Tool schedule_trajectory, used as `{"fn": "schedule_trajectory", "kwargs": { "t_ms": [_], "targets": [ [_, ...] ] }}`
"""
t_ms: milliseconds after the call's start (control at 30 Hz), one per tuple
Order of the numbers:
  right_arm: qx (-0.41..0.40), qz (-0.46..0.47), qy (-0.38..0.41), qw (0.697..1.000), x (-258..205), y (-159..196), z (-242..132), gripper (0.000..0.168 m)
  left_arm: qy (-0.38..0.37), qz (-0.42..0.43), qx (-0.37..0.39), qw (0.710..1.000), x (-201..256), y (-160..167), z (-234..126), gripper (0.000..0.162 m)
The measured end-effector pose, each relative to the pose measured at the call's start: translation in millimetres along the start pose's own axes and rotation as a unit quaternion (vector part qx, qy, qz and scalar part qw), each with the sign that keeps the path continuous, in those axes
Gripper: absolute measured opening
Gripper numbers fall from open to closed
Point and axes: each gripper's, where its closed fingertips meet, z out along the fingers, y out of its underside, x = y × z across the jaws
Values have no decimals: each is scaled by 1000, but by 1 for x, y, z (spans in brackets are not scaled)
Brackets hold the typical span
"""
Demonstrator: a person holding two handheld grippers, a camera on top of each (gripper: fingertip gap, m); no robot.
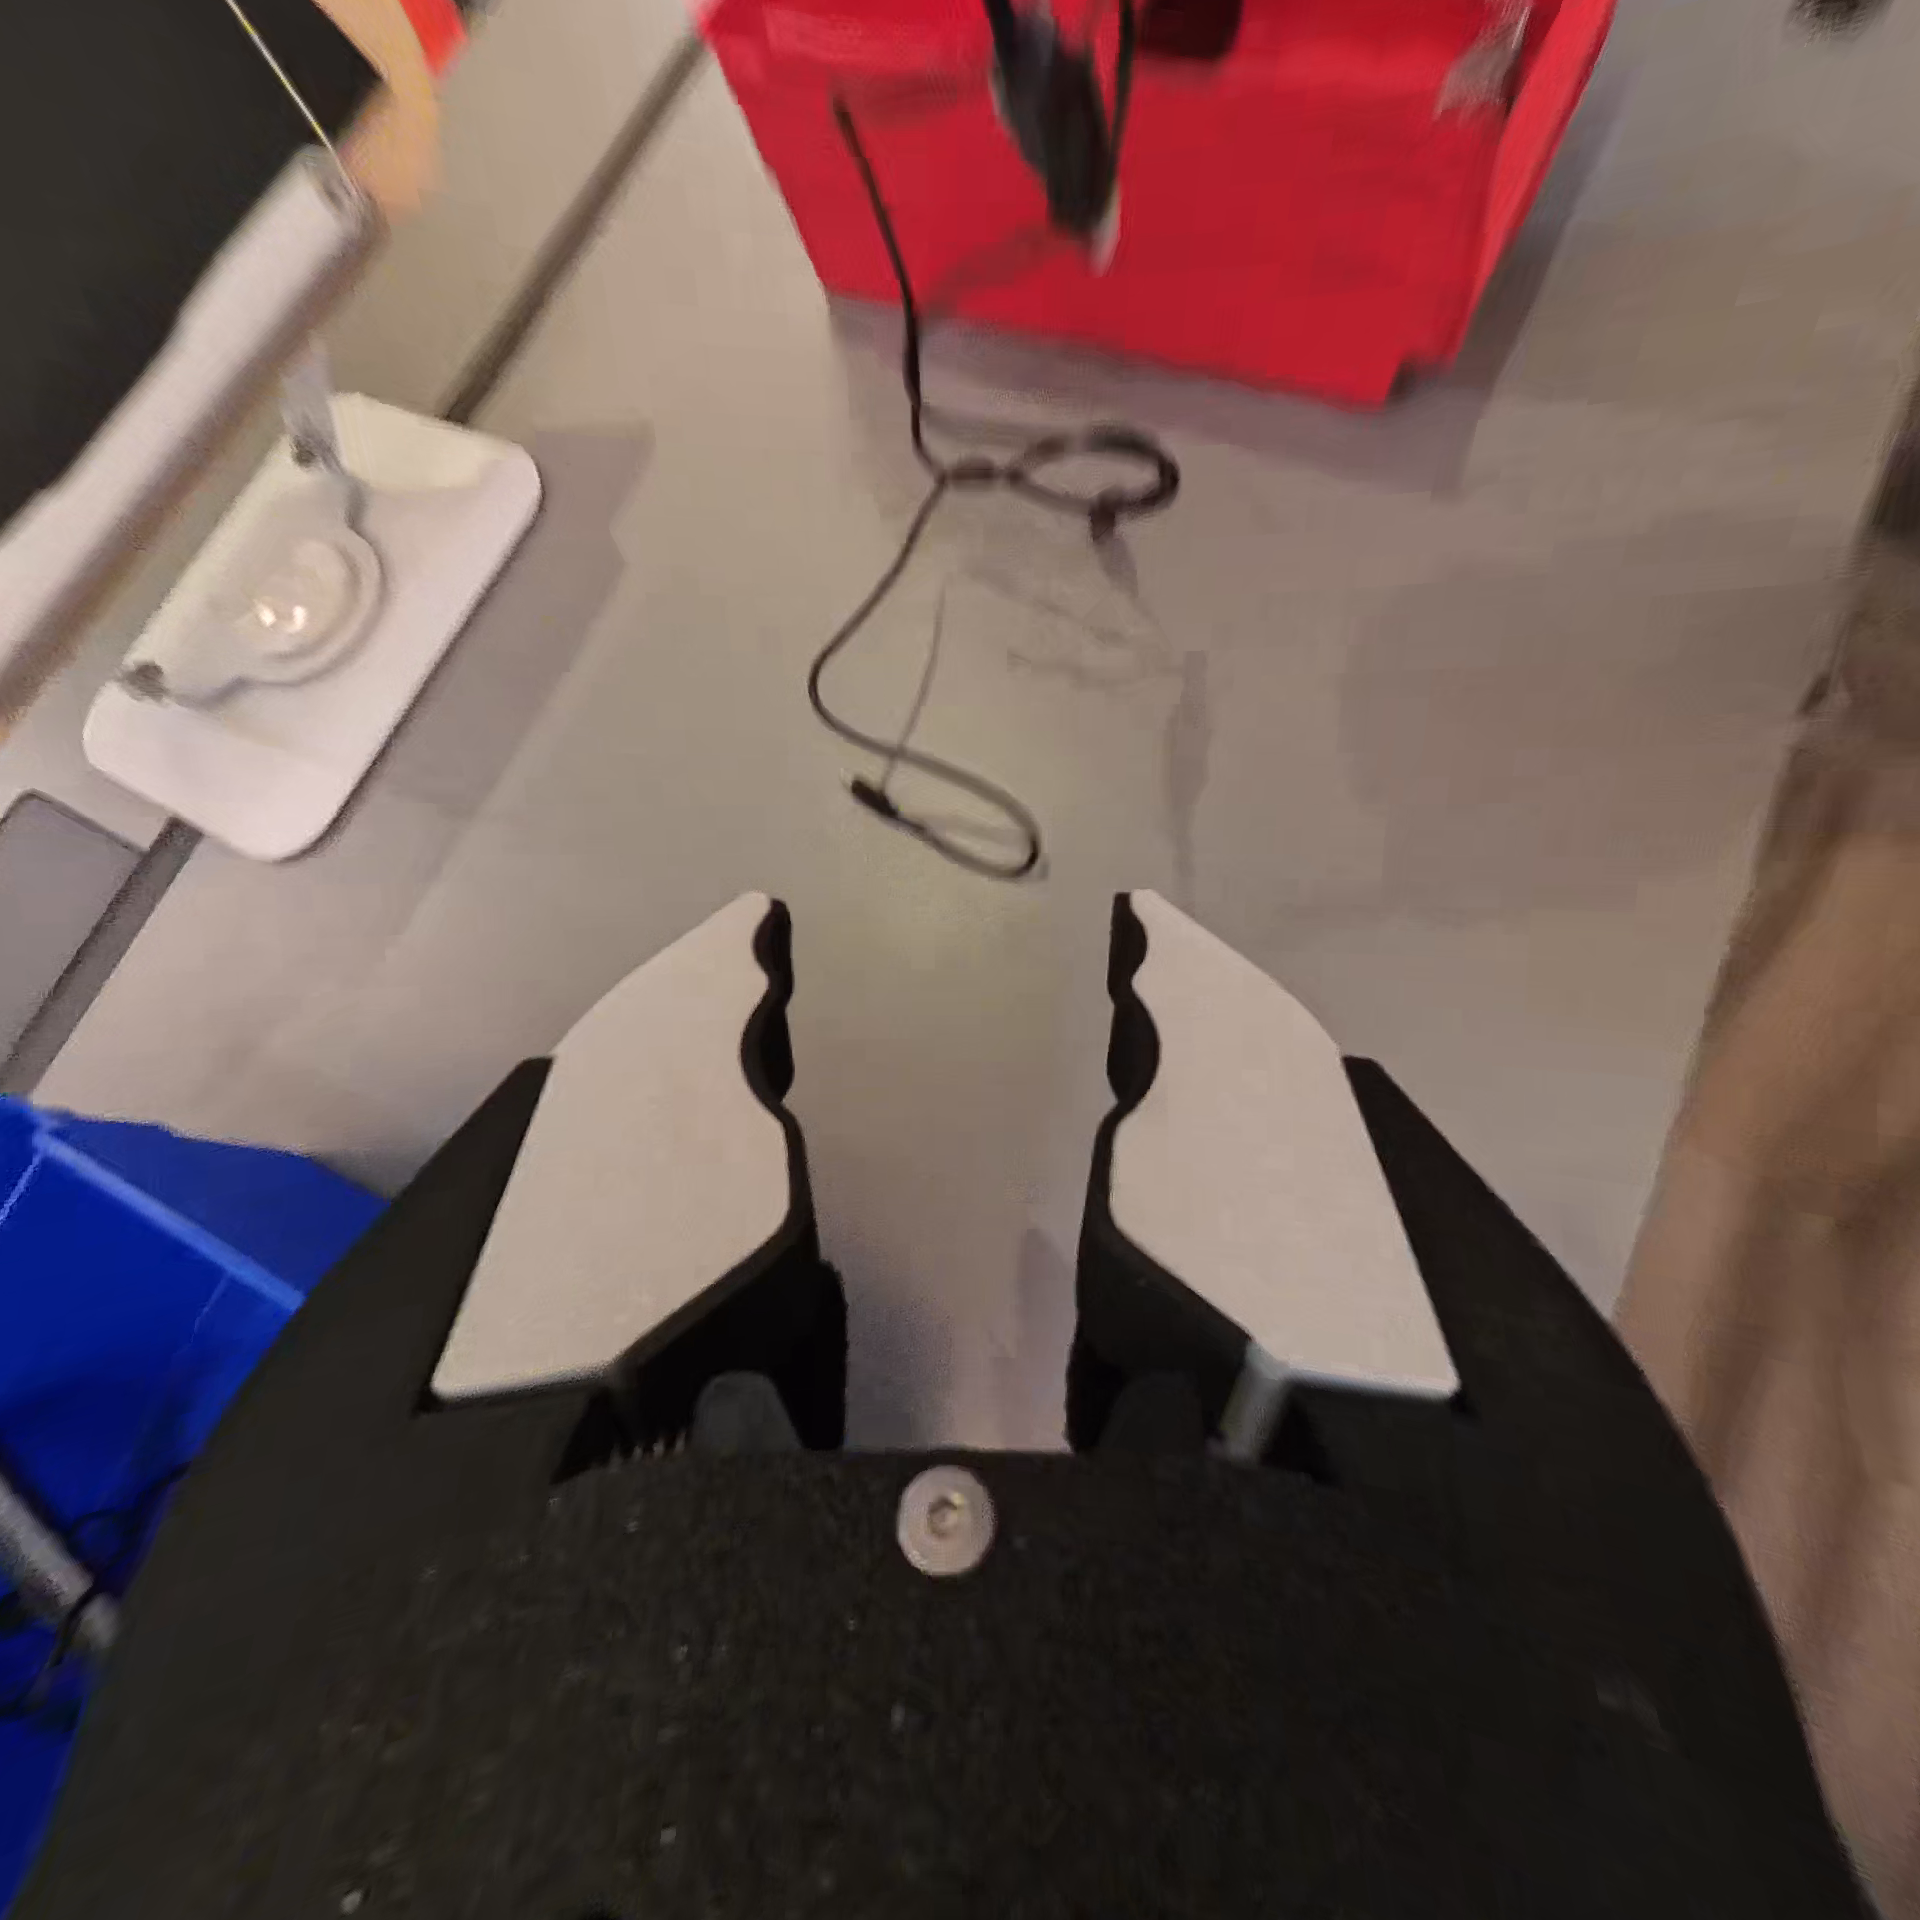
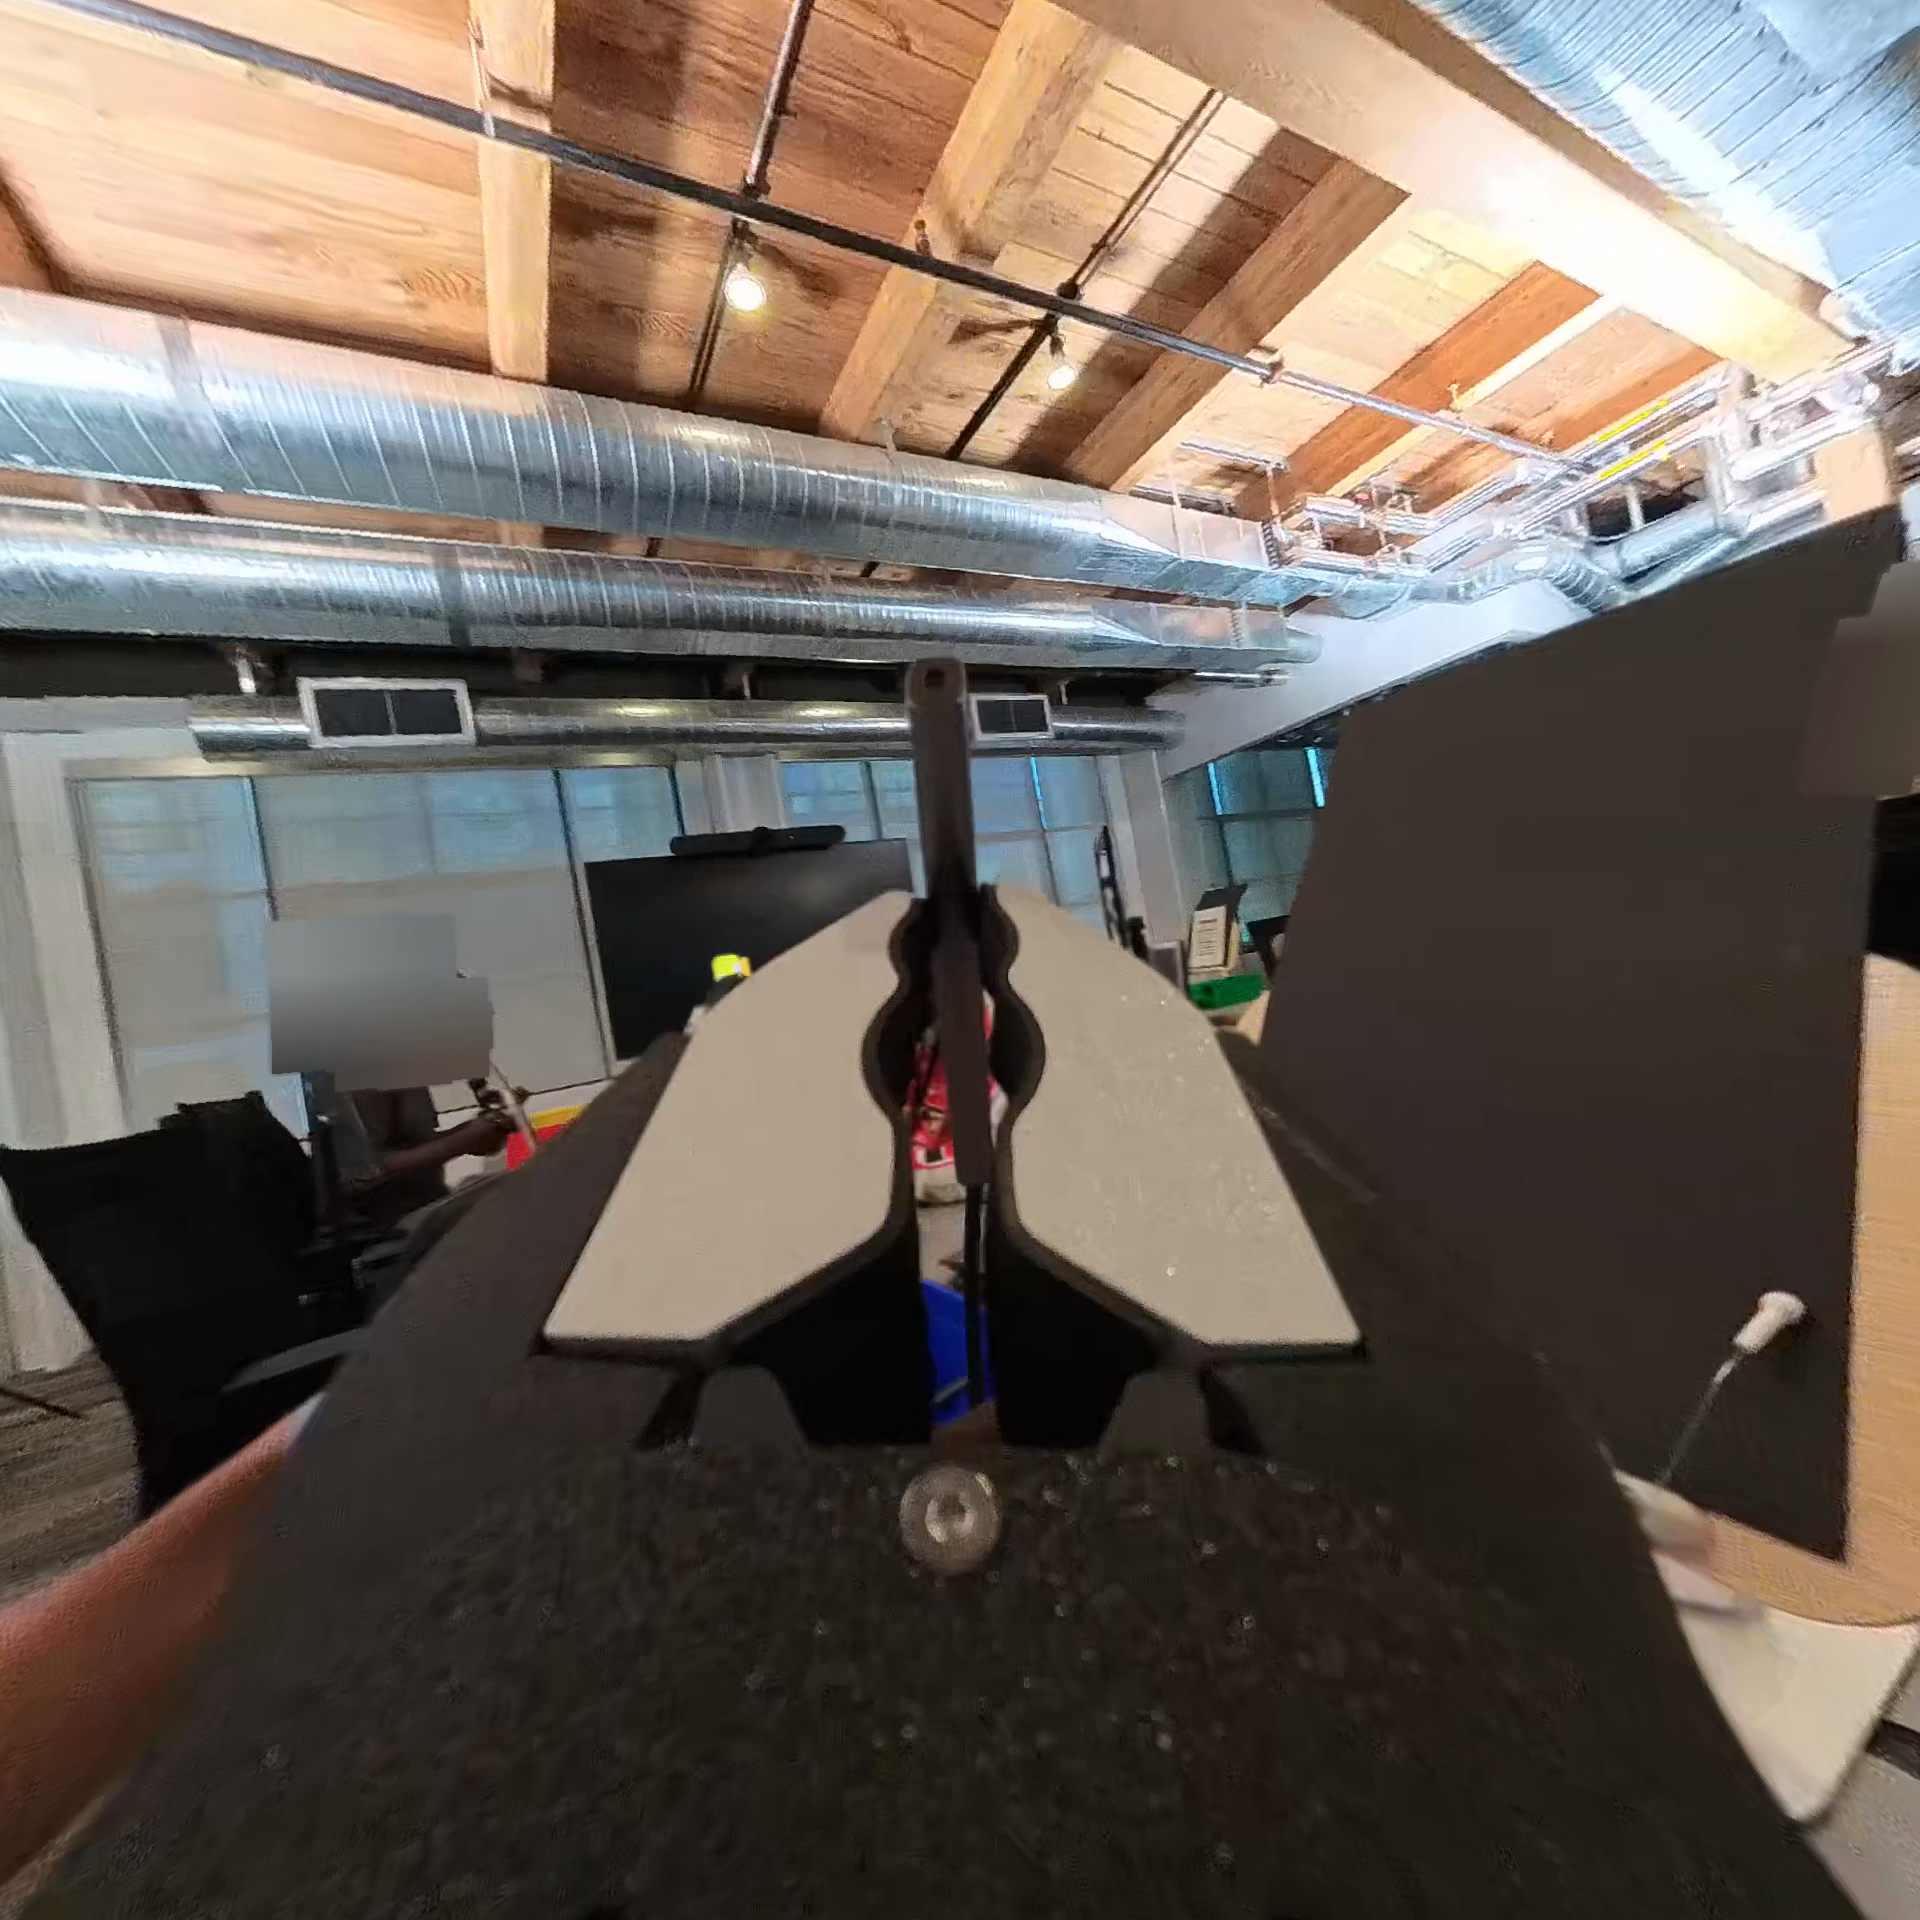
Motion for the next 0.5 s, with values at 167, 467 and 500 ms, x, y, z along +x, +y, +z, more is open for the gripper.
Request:
{"fn": "schedule_trajectory", "kwargs": {
  "t_ms": [167,467,500],
  "targets": [
    [7,53,-36,998,-35,-3,-2,8,91,-31,157,983,39,-43,17,49],
    [5,84,-28,996,-52,15,-9,8,117,5,215,970,102,-46,81,33],
    [-1,74,-19,997,-50,18,-9,9,124,16,229,965,109,-49,78,20]
  ]
}}
